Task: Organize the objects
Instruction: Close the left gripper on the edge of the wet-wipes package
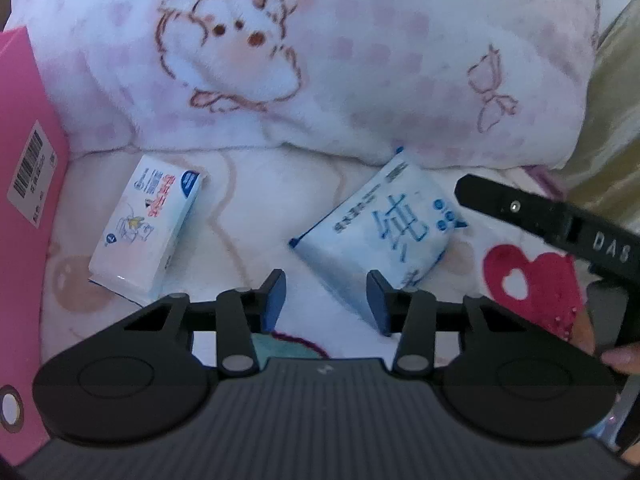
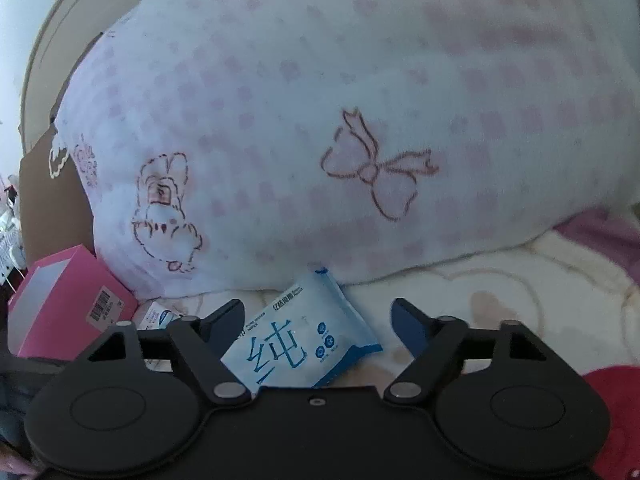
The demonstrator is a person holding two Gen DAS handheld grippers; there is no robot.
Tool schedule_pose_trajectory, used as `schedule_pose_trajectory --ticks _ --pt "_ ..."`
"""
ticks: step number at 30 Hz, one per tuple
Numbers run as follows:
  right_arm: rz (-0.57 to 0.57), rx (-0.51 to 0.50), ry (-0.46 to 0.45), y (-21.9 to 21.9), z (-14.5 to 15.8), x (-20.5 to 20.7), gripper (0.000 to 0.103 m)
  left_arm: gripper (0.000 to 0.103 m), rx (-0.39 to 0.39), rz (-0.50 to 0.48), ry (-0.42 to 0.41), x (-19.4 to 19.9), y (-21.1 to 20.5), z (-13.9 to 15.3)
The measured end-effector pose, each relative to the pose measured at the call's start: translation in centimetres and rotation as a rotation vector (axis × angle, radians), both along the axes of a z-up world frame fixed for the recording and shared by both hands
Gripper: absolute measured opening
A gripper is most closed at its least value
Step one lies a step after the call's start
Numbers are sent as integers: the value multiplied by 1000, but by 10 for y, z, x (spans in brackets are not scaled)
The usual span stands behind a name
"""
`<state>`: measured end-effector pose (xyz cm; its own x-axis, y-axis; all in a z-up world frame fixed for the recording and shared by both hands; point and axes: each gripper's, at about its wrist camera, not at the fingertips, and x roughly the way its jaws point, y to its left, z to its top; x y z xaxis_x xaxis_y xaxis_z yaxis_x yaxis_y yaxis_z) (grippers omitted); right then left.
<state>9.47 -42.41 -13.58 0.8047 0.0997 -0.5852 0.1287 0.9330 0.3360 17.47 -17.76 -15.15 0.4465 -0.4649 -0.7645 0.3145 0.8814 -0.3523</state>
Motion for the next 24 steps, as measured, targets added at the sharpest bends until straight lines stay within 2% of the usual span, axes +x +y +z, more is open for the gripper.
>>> schedule_pose_trajectory --ticks 1,5,8,13,15,16,17,19,22,24 --pt "-7 -8 7 1 -3 1 79 40 1 -1 0 1 0 -2" --pt "-8 -72 43 6 -14 6 55 31 -23 -13 -1 1 1 -4" --pt "-16 -111 52 8 -21 10 41 22 -45 -14 5 5 0 -2" --pt "-23 -65 60 5 -31 13 38 17 -93 18 24 9 -1 -4" --pt "-55 -34 67 1 -34 14 46 17 -101 22 25 8 -1 -2" --pt "-76 -19 69 -1 -36 13 59 17 -102 19 25 7 0 -2" --pt "-87 -8 68 -4 -38 12 60 17 -106 15 29 8 0 -3" --pt "-66 -12 68 -5 -38 10 60 17 -124 13 53 9 2 -4" --pt "-10 29 79 0 -34 8 45 17 -150 28 74 13 3 -5" --pt "-2 10 85 6 -32 4 43 17 -202 65 103 13 8 -8"
